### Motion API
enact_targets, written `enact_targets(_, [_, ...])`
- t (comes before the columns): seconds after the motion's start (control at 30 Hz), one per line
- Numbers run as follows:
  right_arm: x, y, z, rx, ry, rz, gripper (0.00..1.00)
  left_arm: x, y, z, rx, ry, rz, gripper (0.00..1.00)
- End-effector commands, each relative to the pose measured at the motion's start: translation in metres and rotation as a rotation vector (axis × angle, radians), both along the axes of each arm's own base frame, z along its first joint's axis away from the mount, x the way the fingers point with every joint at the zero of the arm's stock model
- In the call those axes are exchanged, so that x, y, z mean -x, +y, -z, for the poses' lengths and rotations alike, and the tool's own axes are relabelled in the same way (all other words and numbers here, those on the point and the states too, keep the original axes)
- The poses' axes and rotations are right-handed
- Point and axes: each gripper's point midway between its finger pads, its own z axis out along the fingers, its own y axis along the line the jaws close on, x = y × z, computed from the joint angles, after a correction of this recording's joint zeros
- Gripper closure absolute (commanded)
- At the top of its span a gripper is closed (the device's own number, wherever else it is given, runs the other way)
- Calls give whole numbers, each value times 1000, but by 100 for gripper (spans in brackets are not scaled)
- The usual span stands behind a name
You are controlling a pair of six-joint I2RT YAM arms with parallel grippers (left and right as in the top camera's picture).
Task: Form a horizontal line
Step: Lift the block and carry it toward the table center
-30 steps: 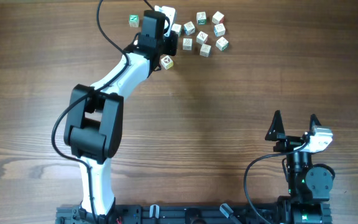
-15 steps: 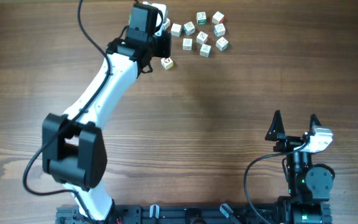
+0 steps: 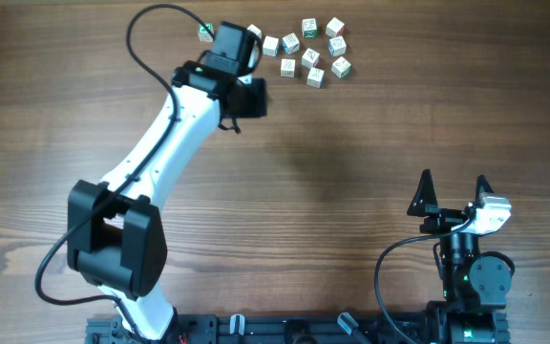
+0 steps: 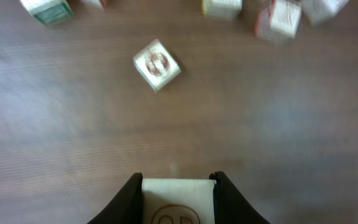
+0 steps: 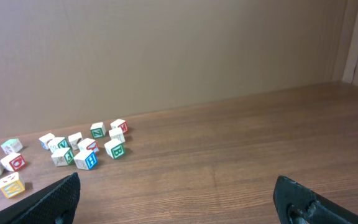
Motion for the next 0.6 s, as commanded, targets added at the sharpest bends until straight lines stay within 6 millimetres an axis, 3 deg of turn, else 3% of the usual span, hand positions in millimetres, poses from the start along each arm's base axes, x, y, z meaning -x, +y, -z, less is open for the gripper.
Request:
enact_targets(0.0, [0, 1, -2, 18, -10, -9, 0, 16, -21, -11, 25, 13, 31, 77])
enact_targets(0.33, [0, 1, -2, 18, -9, -10, 0, 27, -25, 1, -49, 24, -75, 76])
enact_targets(0.57, [0, 1, -2, 18, -9, -10, 0, 19, -33, 42, -1, -12, -166, 75])
